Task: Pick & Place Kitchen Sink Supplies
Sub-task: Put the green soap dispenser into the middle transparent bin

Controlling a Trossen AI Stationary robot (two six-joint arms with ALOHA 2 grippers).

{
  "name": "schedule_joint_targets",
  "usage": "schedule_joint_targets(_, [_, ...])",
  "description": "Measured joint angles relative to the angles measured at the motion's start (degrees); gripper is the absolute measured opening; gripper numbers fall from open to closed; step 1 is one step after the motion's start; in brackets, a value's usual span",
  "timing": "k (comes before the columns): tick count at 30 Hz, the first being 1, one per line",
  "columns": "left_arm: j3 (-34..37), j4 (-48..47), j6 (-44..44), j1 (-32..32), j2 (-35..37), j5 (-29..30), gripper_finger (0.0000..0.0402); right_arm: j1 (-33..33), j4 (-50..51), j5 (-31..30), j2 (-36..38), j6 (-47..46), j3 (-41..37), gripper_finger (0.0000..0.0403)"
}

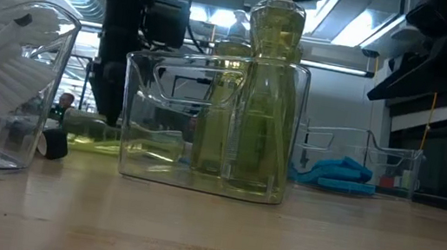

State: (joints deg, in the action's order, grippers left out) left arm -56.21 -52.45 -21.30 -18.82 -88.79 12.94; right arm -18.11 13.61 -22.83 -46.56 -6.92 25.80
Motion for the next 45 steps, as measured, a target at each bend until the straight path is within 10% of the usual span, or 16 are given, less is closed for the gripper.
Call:
schedule_joint_targets(16, [-0.2, 11.0, 6.0, 2.3, 8.5, 1.4, 0.0251, 0.0, -4.3, -0.1, -0.3, 0.0, 0.0, 0.0262])
schedule_joint_targets(45, [-0.3, 20.6, 10.8, -1.6, -6.6, 2.1, 0.0354, 0.0, -4.4, 0.0, -0.3, 1.1, 0.0, 0.0262])
